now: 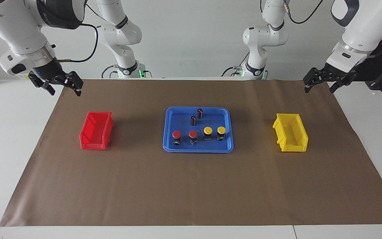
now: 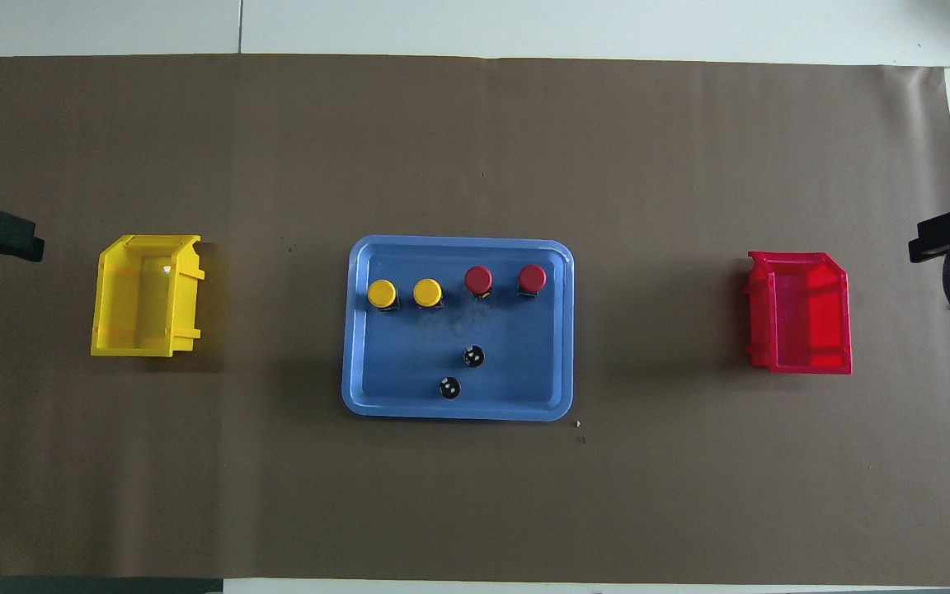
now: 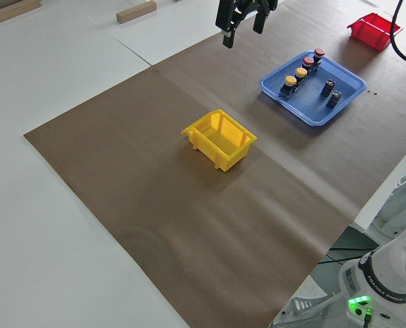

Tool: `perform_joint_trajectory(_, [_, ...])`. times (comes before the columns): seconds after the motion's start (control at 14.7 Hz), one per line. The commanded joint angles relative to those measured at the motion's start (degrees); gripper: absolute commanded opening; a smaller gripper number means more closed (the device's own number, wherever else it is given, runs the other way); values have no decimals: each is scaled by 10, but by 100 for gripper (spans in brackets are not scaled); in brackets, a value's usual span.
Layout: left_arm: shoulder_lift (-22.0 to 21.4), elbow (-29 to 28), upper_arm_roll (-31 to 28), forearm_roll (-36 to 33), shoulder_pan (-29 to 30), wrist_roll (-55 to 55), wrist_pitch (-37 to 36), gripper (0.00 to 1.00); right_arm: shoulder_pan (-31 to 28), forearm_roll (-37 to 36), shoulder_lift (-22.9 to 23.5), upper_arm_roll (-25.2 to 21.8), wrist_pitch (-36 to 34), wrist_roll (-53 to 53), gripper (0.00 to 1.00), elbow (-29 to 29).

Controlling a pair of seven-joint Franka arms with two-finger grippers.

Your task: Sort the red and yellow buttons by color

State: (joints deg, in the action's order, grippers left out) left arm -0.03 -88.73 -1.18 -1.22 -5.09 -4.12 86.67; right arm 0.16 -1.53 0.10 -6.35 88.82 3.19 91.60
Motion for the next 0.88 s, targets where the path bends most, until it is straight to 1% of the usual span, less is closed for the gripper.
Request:
perform_joint_trajectory(0.0, [-16, -15, 1, -5, 2, -3, -5, 100, -2, 4, 3, 1, 7, 9, 100, -3])
perform_joint_trajectory(0.27, [-16, -15, 1, -5, 2, -3, -5, 100, -1, -1, 1, 1, 6, 8, 100, -2])
perform_joint_trajectory(0.41, [-16, -15, 1, -5, 2, -3, -5, 100, -10, 6, -1, -1, 41, 9, 100, 5])
perform_joint_trajectory(0.54, [-16, -15, 1, -5, 2, -3, -5, 100, -1, 5, -2, 1, 43, 15, 100, 5])
perform_joint_trajectory(0.61, [-16, -15, 2, -5, 2, -3, -5, 100, 1, 5, 2, 10, 43, 17, 100, 0])
perform_joint_trajectory(0.68, [-16, -15, 1, -5, 2, -3, -5, 100, 9, 3, 4, 31, 43, 12, 100, -4])
perform_joint_trajectory(0.75, [-16, -15, 1, -5, 2, -3, -5, 100, 20, 6, 5, 46, 45, -25, 100, -12])
perform_joint_trajectory(0.82, [-16, -15, 1, -5, 2, -3, -6, 100, 39, 6, 17, 60, 43, -87, 100, -25])
